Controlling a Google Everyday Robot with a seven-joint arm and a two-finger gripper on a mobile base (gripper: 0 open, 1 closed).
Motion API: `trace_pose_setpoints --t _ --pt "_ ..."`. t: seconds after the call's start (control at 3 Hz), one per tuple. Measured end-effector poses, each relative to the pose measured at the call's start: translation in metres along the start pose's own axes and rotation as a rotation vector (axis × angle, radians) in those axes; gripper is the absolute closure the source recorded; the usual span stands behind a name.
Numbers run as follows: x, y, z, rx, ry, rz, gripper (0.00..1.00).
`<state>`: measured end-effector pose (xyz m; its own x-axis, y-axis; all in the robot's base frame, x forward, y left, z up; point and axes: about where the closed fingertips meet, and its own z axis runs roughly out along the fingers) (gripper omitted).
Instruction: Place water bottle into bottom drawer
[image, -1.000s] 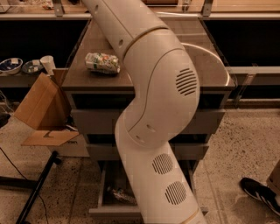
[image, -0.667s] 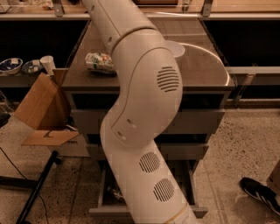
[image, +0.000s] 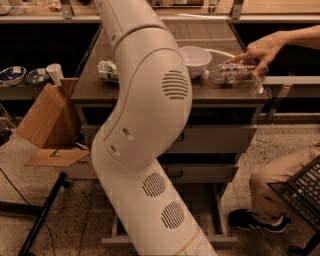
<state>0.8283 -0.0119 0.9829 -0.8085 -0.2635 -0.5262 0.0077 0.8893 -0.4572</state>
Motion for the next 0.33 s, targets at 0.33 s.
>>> trace_pose_setpoints --t 0.33 --pt "0.0000 0.0000 0.0000 0.000 0.000 0.000 0.00"
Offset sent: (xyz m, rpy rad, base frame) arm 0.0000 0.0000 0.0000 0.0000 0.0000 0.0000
